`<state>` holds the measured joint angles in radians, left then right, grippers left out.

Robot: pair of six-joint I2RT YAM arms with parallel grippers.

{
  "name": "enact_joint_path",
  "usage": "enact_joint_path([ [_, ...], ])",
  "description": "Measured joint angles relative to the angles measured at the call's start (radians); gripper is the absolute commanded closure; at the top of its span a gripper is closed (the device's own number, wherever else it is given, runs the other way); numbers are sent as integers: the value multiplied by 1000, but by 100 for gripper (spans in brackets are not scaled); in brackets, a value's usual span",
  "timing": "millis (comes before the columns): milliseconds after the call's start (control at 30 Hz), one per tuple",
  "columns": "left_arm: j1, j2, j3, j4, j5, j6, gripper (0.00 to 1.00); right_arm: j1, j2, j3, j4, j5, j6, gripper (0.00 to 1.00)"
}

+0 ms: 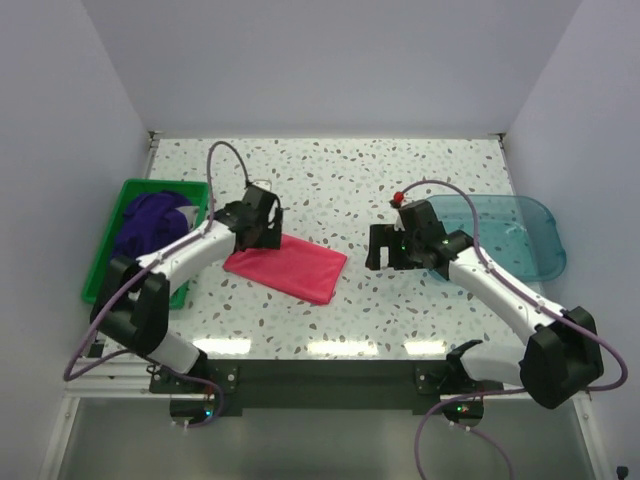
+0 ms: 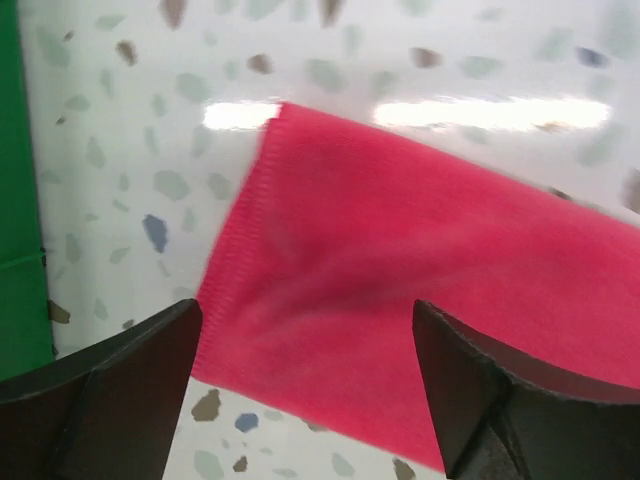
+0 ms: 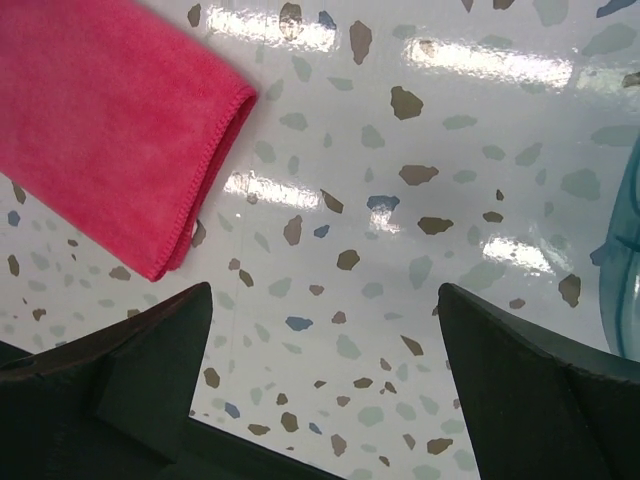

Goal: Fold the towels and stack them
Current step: Smooth out wrinkles on the folded towel, then neatly place the folded towel into the bin

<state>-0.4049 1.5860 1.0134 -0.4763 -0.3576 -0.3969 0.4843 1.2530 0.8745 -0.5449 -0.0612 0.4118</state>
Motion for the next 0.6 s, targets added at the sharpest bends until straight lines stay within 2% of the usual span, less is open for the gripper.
enact_joint_path([
  [167,-237,-137,0,-2,47,27,5,0,-61,0,-14,31,45,1],
  [300,-399,-176,-2,-2,100,39,11,-2,-99,0,-39,78,84,1],
  [433,-544,-142,-6,0,127,50,20,-9,-136,-21,-60,134,122,1],
  [600,-659,-14,-1,-2,135,69,25,-21,-171,-43,-94,177,146,1],
])
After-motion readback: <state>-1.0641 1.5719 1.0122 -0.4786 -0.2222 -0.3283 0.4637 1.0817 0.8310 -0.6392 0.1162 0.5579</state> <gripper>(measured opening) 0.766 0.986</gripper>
